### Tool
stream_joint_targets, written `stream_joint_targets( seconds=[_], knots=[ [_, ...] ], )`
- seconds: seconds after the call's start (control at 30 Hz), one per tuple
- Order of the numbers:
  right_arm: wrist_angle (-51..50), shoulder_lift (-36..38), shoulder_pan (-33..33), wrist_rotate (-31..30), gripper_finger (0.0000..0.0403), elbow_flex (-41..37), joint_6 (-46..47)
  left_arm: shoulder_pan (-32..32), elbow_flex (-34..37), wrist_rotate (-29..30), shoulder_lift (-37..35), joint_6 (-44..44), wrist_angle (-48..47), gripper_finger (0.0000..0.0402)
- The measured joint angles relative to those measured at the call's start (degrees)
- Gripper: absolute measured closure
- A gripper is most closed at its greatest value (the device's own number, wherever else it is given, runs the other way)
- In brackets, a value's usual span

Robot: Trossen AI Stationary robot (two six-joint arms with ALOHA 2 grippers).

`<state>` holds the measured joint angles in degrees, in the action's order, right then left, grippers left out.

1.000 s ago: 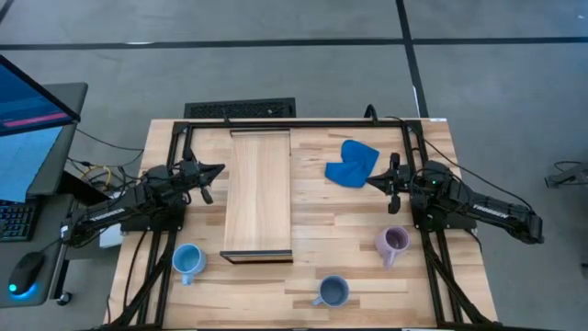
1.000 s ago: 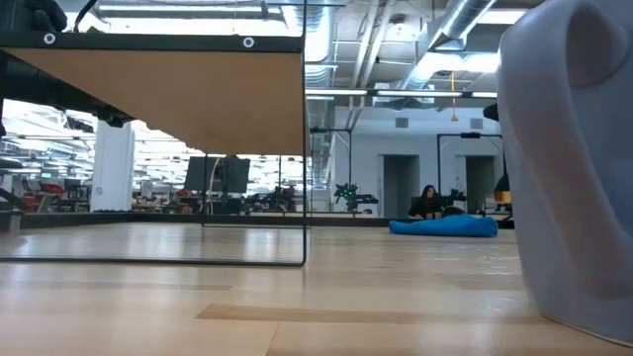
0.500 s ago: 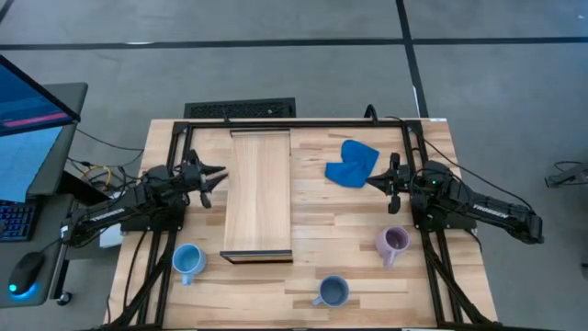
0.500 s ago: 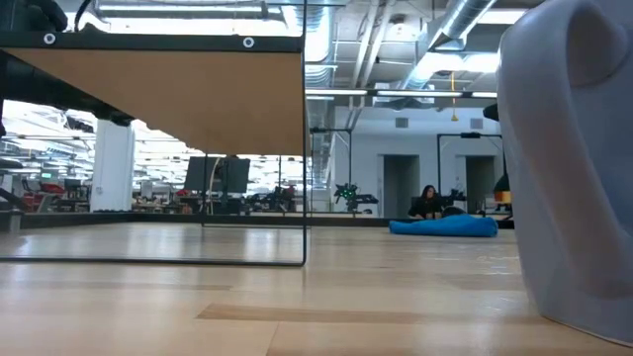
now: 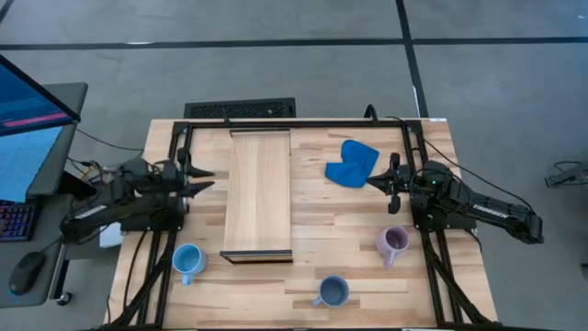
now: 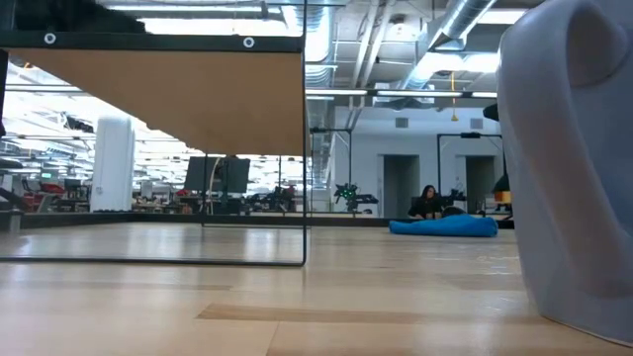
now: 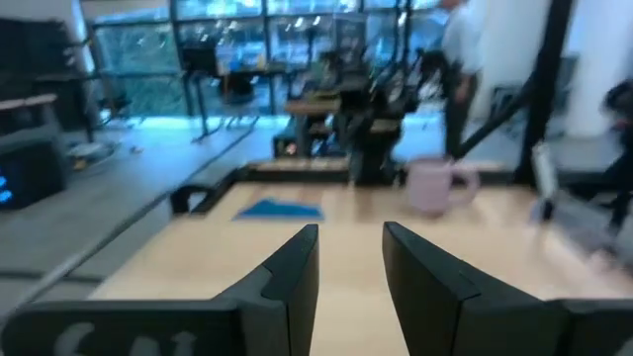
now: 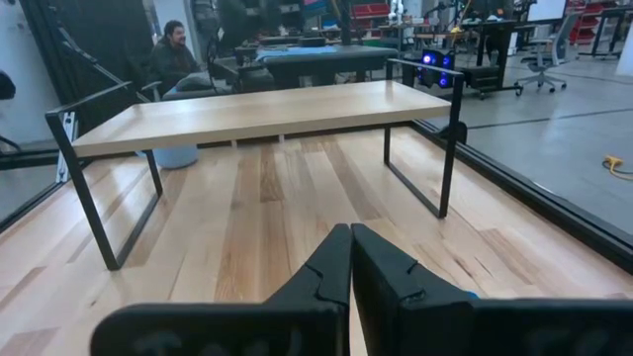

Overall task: Stack small to large cups/mugs on shelf
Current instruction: Put the light blue mug on the shelf

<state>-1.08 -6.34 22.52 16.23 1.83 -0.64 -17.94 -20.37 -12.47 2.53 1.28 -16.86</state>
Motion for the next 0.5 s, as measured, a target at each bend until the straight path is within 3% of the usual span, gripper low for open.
stream_joint_targets(
  seconds=[0.17,0.33,0.5],
  knots=[
    [0.02,-0.01,0.00,-0.02,0.0369,0.01,0.00,3.75,-5.36,-4.06,3.49,-1.53,-0.65,0.0294],
    [0.12,0.01,0.02,-0.16,0.0369,-0.01,-1.25,8.25,-11.10,-4.83,12.04,-1.26,-1.74,0.0294],
    [0.17,0.01,0.02,-0.17,0.0369,-0.01,-1.31,13.53,-23.39,-0.32,23.90,1.46,-17.56,0.0294]
  ],
)
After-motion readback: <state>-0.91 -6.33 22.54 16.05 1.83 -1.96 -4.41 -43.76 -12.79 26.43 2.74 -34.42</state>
